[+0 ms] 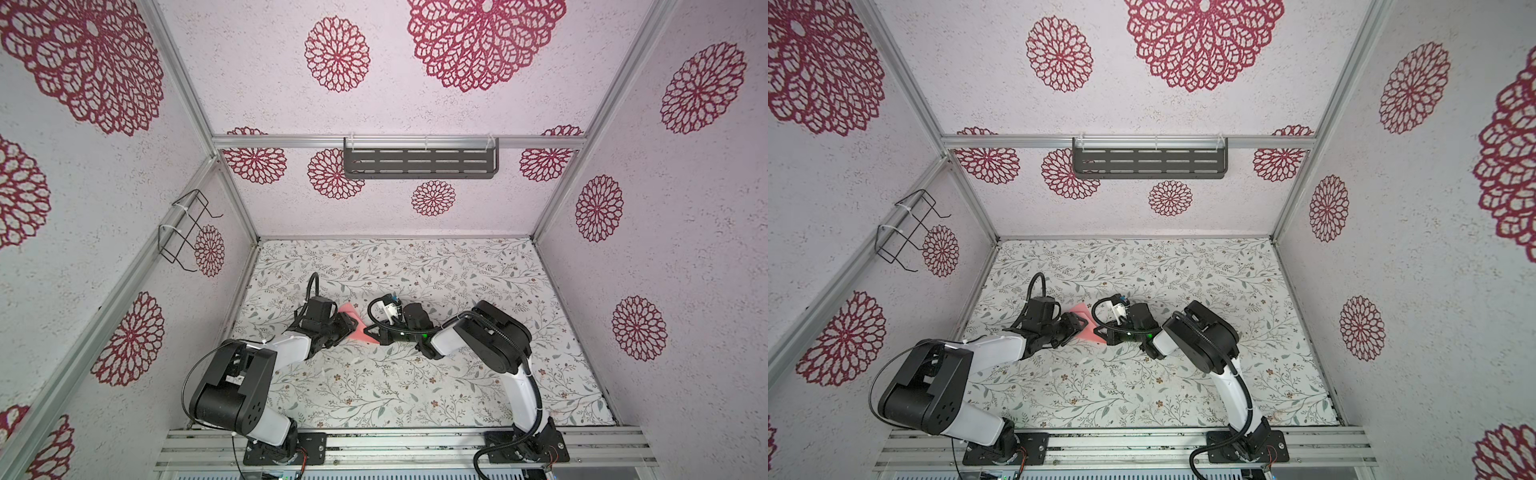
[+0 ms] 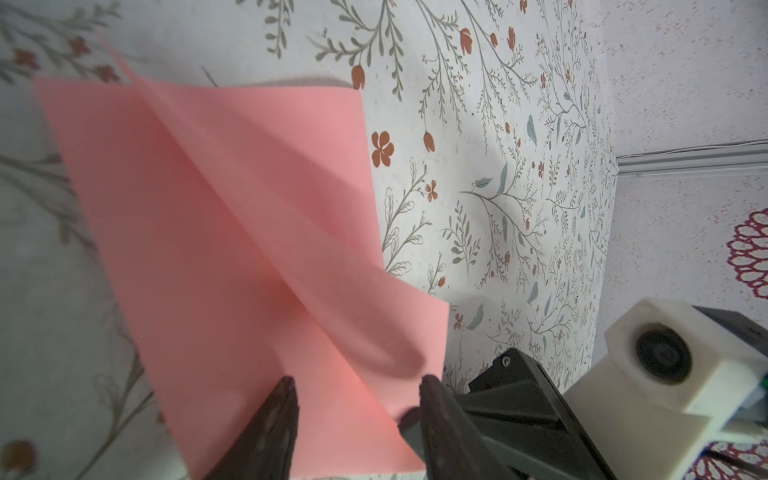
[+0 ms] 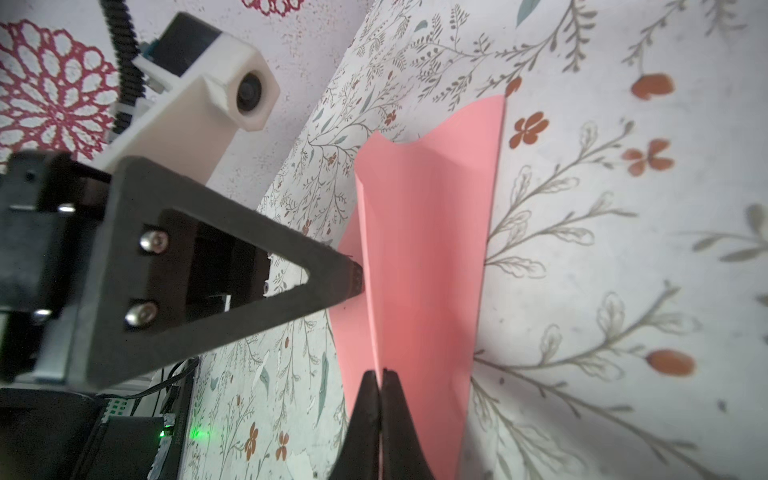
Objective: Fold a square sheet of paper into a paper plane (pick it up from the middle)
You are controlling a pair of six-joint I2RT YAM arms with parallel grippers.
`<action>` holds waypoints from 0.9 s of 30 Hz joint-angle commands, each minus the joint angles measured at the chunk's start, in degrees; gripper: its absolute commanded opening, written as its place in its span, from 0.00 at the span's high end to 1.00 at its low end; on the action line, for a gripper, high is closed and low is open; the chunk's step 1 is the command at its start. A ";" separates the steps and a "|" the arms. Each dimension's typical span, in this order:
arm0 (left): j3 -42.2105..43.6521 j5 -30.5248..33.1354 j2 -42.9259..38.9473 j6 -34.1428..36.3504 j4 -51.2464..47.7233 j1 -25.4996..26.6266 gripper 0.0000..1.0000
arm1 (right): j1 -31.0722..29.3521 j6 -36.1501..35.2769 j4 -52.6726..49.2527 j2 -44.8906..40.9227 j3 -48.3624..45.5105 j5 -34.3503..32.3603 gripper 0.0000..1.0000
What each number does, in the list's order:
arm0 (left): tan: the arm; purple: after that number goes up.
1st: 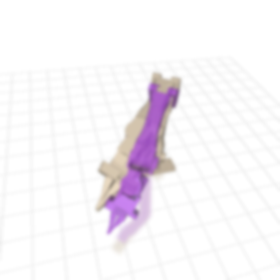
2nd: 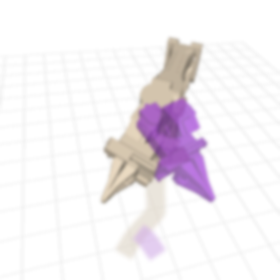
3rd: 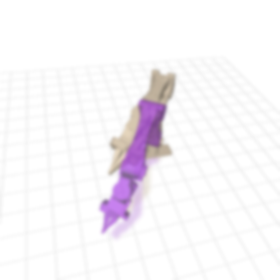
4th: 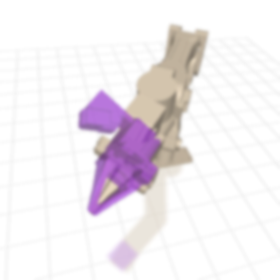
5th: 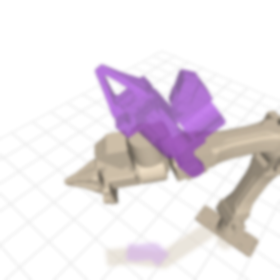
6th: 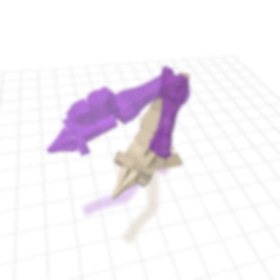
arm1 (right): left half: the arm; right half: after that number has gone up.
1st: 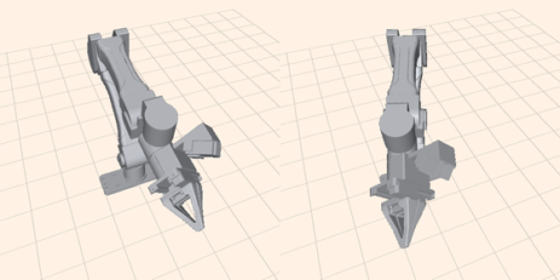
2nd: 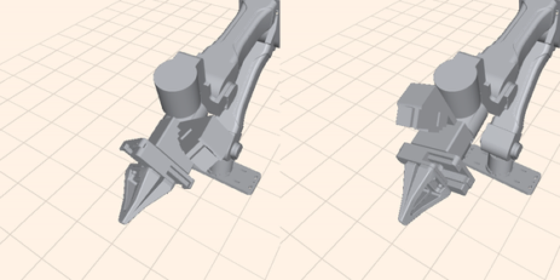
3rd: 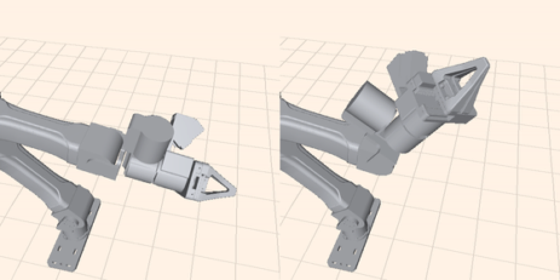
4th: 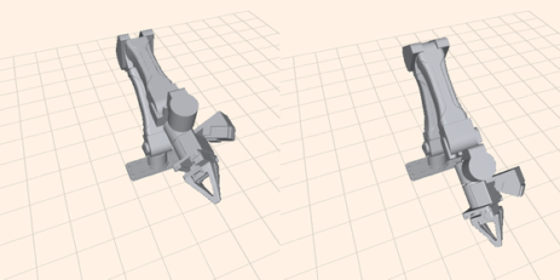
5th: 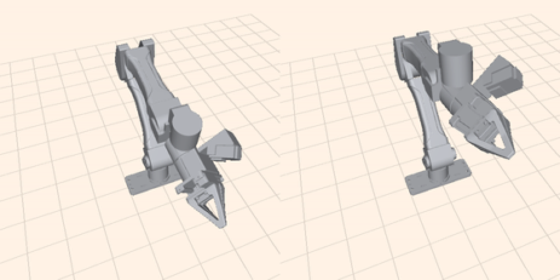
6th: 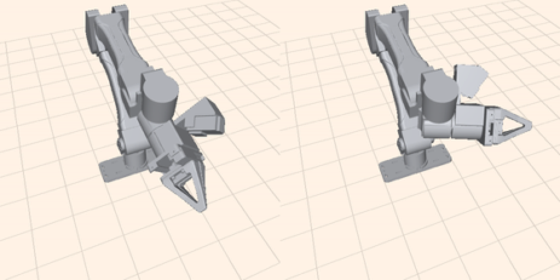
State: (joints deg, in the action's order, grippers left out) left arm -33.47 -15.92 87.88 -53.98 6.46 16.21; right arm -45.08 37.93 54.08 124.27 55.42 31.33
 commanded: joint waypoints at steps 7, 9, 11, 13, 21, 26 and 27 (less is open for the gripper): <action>1.34 0.89 1.42 -0.41 0.64 0.35 0.46 | 0.17 -3.31 -6.82 -1.20 -0.66 -2.45 0.93; 1.37 1.06 1.53 -0.44 0.32 0.32 0.46 | 0.08 -4.61 -9.61 -1.72 -0.08 -3.11 0.91; 1.22 1.53 1.59 -0.43 -0.61 0.32 0.47 | -0.05 -6.47 -13.78 -2.16 1.24 -3.25 0.88; 1.38 1.60 1.89 -0.52 -0.40 0.29 0.47 | -0.43 -8.33 -17.10 -3.03 1.99 -3.58 0.85; 0.98 2.00 2.92 -0.96 -1.89 0.32 0.47 | -0.48 -9.24 -20.09 -4.69 4.03 0.03 0.81; -0.59 4.16 4.17 -1.56 -6.80 0.32 0.49 | -0.36 -11.60 -20.92 -5.80 4.42 0.05 0.74; -0.99 4.57 4.70 -1.95 -7.92 0.32 0.49 | -0.36 -12.83 -21.48 -6.11 4.60 0.28 0.72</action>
State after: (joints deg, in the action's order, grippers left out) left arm -34.11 -14.46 89.97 -54.94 5.34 16.25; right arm -45.47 28.71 36.73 121.05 59.24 30.85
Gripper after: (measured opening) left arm 0.512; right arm 0.273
